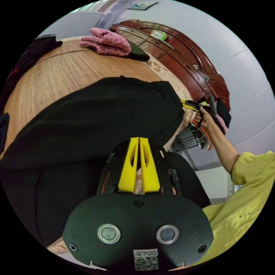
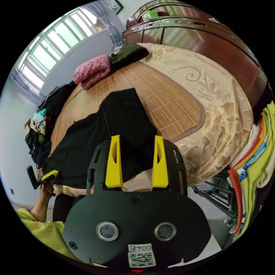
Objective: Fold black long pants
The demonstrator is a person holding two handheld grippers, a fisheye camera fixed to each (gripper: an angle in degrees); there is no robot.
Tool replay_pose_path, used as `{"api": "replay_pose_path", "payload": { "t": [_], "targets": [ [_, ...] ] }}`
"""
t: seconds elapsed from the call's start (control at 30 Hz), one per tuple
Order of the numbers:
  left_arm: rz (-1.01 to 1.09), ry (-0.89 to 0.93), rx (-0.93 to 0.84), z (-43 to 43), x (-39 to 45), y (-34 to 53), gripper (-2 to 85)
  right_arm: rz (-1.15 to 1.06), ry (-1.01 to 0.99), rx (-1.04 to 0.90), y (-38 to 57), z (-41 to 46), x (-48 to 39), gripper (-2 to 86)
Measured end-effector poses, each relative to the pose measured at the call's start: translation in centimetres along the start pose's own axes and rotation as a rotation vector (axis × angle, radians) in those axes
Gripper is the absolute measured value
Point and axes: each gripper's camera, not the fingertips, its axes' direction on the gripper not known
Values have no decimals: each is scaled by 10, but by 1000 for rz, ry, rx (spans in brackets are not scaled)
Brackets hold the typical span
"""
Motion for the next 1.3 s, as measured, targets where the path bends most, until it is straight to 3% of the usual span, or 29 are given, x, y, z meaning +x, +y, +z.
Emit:
{"api": "replay_pose_path", "payload": {
  "t": [0.1, 0.2, 0.33, 0.5, 0.63, 0.77, 0.9, 1.07, 1.3],
  "targets": [
    [-20, -147, -33, -8, -12, 10, 6, -89, 210, -21, -13, 26, -30, 138],
    [-59, -134, -21, -17, -26, 18, 4, -113, 261, -30, -45, 37, -41, 124],
    [-25, -170, -19, -26, -33, 13, 3, -56, 216, -48, -102, 46, -25, 121],
    [-68, -82, 3, -34, -49, 14, 4, 11, 61, -128, -144, 44, -1, 130],
    [-42, -52, 14, -60, -41, 43, 10, 5, -22, -17, -132, -2, -9, 124],
    [4, -50, 30, -103, -27, 91, 13, -186, -96, -122, -94, -2, -84, 125],
    [-30, -167, 53, -171, -25, 178, 9, -428, -128, -218, -54, 21, -182, 101],
    [-164, -385, 61, -241, -43, 287, 4, -658, 42, -325, -15, 77, -304, 47],
    [-311, -677, 17, -308, -81, 394, 7, -757, 299, -489, -9, 136, -369, -4]
  ]
}}
